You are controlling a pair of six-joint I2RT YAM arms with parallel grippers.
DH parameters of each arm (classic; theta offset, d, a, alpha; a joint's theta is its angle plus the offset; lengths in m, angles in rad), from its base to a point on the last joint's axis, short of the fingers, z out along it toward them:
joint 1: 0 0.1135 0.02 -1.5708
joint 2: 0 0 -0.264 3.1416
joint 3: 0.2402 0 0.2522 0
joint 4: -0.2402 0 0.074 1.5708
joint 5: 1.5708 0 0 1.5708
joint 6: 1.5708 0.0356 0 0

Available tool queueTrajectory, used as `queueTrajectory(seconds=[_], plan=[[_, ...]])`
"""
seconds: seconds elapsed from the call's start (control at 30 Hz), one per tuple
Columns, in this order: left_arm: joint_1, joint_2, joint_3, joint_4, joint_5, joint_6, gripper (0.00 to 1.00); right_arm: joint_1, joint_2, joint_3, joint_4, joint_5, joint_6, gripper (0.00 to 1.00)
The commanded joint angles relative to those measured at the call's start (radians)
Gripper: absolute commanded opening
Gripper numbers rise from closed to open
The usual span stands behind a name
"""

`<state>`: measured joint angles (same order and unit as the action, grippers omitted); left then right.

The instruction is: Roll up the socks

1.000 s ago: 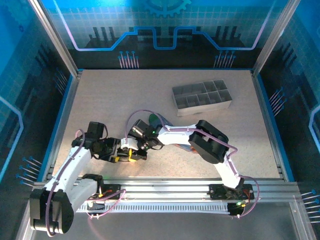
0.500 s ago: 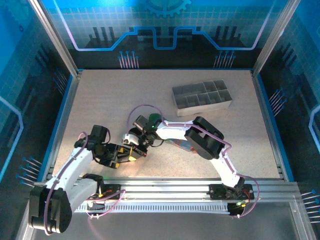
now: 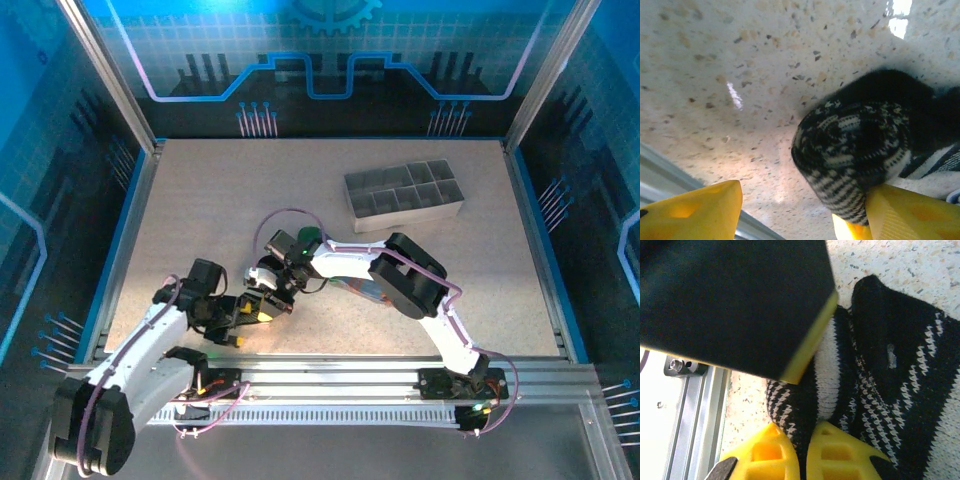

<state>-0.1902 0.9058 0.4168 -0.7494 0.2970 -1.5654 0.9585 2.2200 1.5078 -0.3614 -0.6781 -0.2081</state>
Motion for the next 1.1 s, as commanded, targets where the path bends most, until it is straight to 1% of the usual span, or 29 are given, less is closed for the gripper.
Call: queueTrajectory(seconds=[0.0, 0.1, 0.17, 0.23, 0.3, 0.37, 0.43, 0.5, 0.53, 0.57, 0.6, 0.63, 0.67, 0.73, 0.8, 0.83, 0.93, 1.03, 1.07], plan=[[-0.021, 0.037, 0.011, 0.099, 0.019, -0.067, 0.66, 0.003, 0.101, -0.042, -0.175, 0.142, 0.027, 0.00], [-0.022, 0.087, 0.035, 0.098, 0.000, -0.028, 0.66, 0.002, 0.128, -0.037, -0.173, 0.141, 0.038, 0.00], [-0.023, 0.118, 0.025, 0.105, 0.003, -0.022, 0.59, 0.002, 0.128, -0.038, -0.168, 0.141, 0.046, 0.00], [-0.027, 0.144, 0.016, 0.102, -0.003, -0.012, 0.48, 0.000, 0.128, -0.040, -0.163, 0.138, 0.052, 0.00], [-0.029, 0.159, 0.012, 0.086, -0.012, -0.005, 0.34, -0.003, 0.126, -0.044, -0.159, 0.140, 0.056, 0.00], [-0.030, 0.174, 0.004, 0.076, -0.017, 0.000, 0.18, -0.006, 0.122, -0.046, -0.154, 0.143, 0.056, 0.00], [-0.031, 0.196, -0.002, 0.060, -0.019, 0.001, 0.00, -0.008, 0.115, -0.049, -0.151, 0.150, 0.047, 0.00], [-0.031, 0.228, -0.003, 0.044, -0.014, 0.002, 0.00, -0.004, 0.083, -0.065, -0.130, 0.167, 0.027, 0.00], [-0.031, 0.251, 0.000, 0.032, -0.010, 0.005, 0.00, 0.000, 0.054, -0.086, -0.101, 0.183, 0.017, 0.04], [-0.031, 0.269, 0.007, 0.017, -0.012, 0.011, 0.00, 0.003, 0.022, -0.111, -0.064, 0.204, 0.012, 0.11], [-0.031, 0.290, 0.020, -0.003, -0.014, 0.017, 0.00, 0.007, -0.024, -0.149, -0.009, 0.230, 0.003, 0.21], [-0.031, 0.308, 0.037, -0.030, -0.021, 0.024, 0.00, 0.014, -0.083, -0.203, 0.083, 0.273, -0.003, 0.31], [-0.030, 0.321, 0.054, -0.057, -0.032, 0.028, 0.00, 0.026, -0.145, -0.260, 0.166, 0.323, -0.012, 0.36], [-0.031, 0.345, 0.095, -0.123, -0.064, 0.035, 0.00, 0.065, -0.292, -0.425, 0.405, 0.485, -0.067, 0.50], [-0.031, 0.360, 0.117, -0.145, -0.078, 0.039, 0.00, 0.107, -0.381, -0.528, 0.569, 0.624, -0.146, 0.60], [-0.031, 0.368, 0.123, -0.144, -0.078, 0.039, 0.00, 0.131, -0.403, -0.551, 0.603, 0.693, -0.179, 0.62], [-0.029, 0.401, 0.133, -0.122, -0.069, 0.034, 0.00, 0.199, -0.419, -0.556, 0.610, 0.831, -0.279, 0.63], [-0.029, 0.439, 0.156, -0.115, -0.069, 0.044, 0.00, 0.263, -0.393, -0.568, 0.673, 0.942, -0.363, 0.65], [-0.029, 0.449, 0.163, -0.116, -0.069, 0.047, 0.00, 0.273, -0.381, -0.561, 0.677, 0.956, -0.377, 0.65]])
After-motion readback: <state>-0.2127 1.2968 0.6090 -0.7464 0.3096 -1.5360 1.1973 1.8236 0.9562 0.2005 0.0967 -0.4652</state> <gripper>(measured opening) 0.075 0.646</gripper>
